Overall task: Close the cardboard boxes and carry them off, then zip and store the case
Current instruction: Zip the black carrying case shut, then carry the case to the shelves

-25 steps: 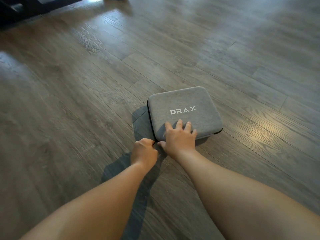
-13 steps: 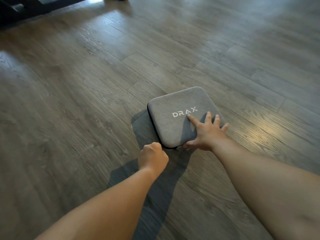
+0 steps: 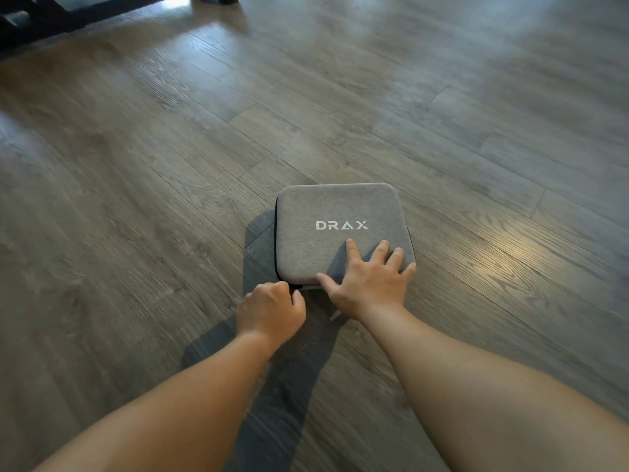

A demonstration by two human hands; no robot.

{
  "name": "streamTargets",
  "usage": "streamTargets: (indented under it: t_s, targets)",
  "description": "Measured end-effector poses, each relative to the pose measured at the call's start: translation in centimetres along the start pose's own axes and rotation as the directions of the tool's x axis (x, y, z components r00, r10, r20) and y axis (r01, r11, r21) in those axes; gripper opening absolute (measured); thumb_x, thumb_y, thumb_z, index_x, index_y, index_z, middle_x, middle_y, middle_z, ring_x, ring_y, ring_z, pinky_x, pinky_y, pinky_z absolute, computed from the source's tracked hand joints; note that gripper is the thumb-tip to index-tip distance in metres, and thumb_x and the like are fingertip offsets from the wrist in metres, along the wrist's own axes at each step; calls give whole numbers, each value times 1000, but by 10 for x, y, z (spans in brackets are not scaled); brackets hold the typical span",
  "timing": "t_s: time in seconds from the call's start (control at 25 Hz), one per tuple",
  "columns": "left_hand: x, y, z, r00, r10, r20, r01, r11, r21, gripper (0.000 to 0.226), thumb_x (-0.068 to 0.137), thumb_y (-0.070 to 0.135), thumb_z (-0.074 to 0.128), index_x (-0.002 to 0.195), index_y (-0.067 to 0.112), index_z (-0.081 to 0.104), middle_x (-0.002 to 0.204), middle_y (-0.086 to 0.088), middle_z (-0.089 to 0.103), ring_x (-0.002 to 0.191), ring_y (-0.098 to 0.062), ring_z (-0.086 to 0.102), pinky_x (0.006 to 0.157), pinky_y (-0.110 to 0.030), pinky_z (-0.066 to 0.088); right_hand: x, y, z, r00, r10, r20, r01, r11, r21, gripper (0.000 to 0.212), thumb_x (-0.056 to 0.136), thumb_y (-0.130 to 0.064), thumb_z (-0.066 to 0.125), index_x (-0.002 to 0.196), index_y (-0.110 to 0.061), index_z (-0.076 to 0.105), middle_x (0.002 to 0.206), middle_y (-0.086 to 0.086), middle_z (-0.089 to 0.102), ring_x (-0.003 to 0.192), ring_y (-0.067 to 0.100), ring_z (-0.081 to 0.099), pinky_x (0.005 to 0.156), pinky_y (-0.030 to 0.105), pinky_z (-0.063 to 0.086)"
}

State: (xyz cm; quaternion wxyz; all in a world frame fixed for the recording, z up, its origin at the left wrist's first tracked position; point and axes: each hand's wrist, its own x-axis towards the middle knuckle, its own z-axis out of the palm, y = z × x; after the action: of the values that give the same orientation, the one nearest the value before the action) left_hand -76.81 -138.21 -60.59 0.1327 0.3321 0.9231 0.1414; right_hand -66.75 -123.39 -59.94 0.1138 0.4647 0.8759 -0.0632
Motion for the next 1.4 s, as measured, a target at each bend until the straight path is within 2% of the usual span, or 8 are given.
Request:
streamTargets:
  t_s: [0.16, 0.32, 0.48, 0.56, 0.72, 0.92, 1.08, 1.4]
  targets:
    - [29, 6, -16, 991, -59, -119, 58, 998, -14, 34, 93, 47, 48, 83, 15, 46, 78, -1, 49, 71, -27, 52, 63, -34, 41, 11, 17, -9, 995, 59, -85, -52, 995, 82, 78, 81, -79, 35, 143, -31, 41, 145, 17, 35, 127, 41, 32, 101, 59, 32]
    - [60, 27, -20, 983, -181, -11, 176, 968, -178, 30, 93, 42, 48, 92, 12, 46, 80, 0, 50, 77, -27, 51, 64, -35, 39, 31, 40, -10, 991, 128, 49, -137, 950, 280, 80, 89, -67, 52, 155, -31, 27, 160, 25, 16, 143, 47, 25, 113, 55, 30]
    - [70, 34, -13, 971, -208, 119, 233, 932, -279, 41, 94, 34, 54, 123, 7, 44, 105, -11, 56, 95, -31, 53, 74, -39, 43, 43, 64, -14, 991, 68, 116, -118, 857, 502, 89, 87, -60, 66, 160, -34, 21, 152, 22, 28, 137, 43, 40, 113, 47, 37]
    - [72, 32, -11, 974, -188, 127, 217, 934, -282, 53, 95, 34, 59, 134, 4, 40, 118, -16, 57, 108, -33, 55, 78, -38, 44, 44, 69, -14, 993, 26, 115, -81, 861, 501, 93, 85, -61, 68, 160, -34, 20, 147, 20, 35, 134, 42, 42, 112, 48, 38]
    - [83, 34, -18, 982, -175, 67, 187, 939, -289, 43, 92, 32, 64, 124, 9, 46, 118, -15, 60, 108, -33, 57, 76, -35, 41, 51, 69, -20, 996, 16, 89, -58, 865, 499, 94, 83, -65, 69, 159, -33, 25, 140, 19, 42, 129, 42, 46, 110, 50, 40]
    - [95, 52, -46, 996, -80, 31, 85, 963, -256, 70, 93, 32, 64, 153, 21, 30, 128, -12, 60, 120, -32, 54, 84, -34, 42, 56, 78, -53, 999, 16, 34, -30, 877, 480, 91, 83, -66, 67, 158, -33, 29, 135, 20, 46, 124, 43, 50, 106, 44, 43]
    - [96, 94, -111, 996, -79, 42, 88, 948, -306, 75, 90, 33, 67, 154, 24, 30, 138, -11, 57, 126, -32, 52, 97, -38, 44, 40, 93, -129, 999, 35, 37, -49, 863, 503, 89, 83, -65, 68, 158, -34, 29, 135, 20, 46, 122, 42, 52, 105, 43, 44]
    - [35, 159, -344, 989, -150, -4, 140, 933, -332, 78, 86, 35, 71, 154, 24, 33, 138, -9, 58, 123, -30, 56, 96, -38, 47, -30, 81, -371, 998, -63, 27, 43, 886, 461, 90, 81, -65, 70, 157, -34, 32, 130, 17, 51, 120, 38, 55, 98, 39, 45]
